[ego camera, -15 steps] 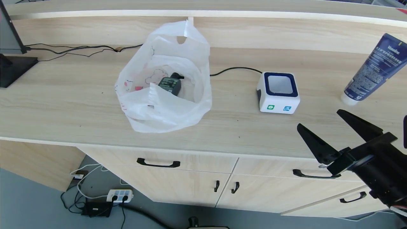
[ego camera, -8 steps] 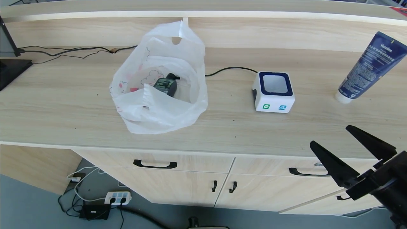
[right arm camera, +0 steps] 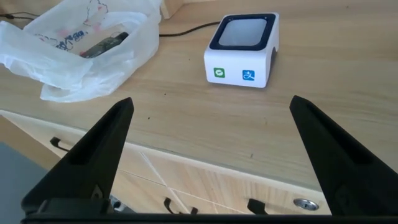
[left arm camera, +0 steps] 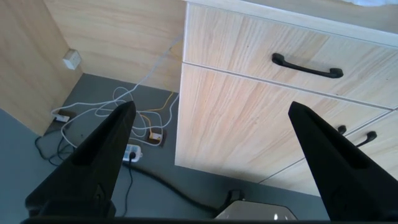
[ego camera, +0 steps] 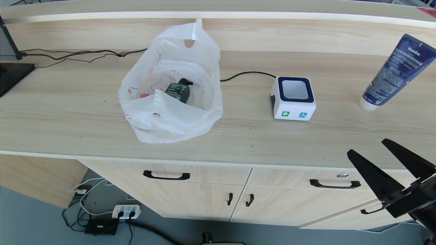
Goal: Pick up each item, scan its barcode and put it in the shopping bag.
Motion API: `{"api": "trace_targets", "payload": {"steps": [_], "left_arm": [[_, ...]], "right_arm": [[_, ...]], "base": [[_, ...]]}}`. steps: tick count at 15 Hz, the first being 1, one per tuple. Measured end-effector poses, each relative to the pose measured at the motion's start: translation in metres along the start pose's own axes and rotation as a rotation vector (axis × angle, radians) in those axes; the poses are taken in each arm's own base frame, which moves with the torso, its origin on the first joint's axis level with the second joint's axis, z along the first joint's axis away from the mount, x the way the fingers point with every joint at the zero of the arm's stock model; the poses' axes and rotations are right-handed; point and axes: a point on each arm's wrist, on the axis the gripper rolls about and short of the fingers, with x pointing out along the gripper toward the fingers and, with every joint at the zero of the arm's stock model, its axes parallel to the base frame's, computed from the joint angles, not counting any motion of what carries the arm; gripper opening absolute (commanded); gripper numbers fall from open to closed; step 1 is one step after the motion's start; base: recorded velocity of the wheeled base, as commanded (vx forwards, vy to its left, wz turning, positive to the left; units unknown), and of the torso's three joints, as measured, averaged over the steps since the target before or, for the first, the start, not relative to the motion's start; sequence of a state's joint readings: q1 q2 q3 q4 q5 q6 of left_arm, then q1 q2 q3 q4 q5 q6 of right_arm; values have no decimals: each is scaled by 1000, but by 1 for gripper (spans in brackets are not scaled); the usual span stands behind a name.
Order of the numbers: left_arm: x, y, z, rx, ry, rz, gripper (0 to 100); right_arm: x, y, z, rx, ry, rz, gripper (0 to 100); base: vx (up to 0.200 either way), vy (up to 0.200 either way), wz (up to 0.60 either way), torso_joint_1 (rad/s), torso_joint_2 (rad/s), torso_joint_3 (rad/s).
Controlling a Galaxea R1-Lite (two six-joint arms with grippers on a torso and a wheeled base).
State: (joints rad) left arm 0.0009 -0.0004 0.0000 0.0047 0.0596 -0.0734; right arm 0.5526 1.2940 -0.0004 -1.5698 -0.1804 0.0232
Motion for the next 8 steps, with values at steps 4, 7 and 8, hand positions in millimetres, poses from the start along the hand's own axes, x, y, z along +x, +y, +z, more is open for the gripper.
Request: {"api": "trace_targets", "payload": {"steps": [4, 7, 8], "left_arm": [[0, 0, 0, -1, 0, 0, 100], [0, 0, 0, -1, 1, 0, 100], [0, 0, 0, -2, 1, 0, 100]], "right_arm": [[-1, 0, 1, -3, -4, 8, 100], [1, -1, 0, -1, -1, -5, 100], [2, -2, 0, -6, 0, -18, 100]], "base": [[0, 0, 0, 0, 0, 0], [0, 0, 0, 0, 0, 0], [0, -200, 0, 7, 2, 2]]}}
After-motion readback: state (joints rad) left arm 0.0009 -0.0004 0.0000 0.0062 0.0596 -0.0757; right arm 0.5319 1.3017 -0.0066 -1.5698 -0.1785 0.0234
